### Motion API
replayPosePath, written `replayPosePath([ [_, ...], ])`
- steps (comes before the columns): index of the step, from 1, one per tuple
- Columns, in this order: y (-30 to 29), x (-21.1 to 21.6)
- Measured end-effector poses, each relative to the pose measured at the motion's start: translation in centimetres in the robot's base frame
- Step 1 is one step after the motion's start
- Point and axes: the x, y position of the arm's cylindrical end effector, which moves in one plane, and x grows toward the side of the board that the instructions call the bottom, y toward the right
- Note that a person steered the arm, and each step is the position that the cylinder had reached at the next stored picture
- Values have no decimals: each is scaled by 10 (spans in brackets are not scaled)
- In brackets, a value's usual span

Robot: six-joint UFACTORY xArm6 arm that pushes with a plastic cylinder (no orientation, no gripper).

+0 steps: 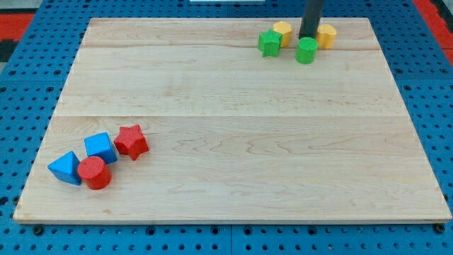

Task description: Push yellow heart into the green star

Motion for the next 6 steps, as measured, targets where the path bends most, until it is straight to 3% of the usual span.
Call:
replayPosePath([
  [2, 28, 40],
  [3, 74, 25],
  [6, 79, -26],
])
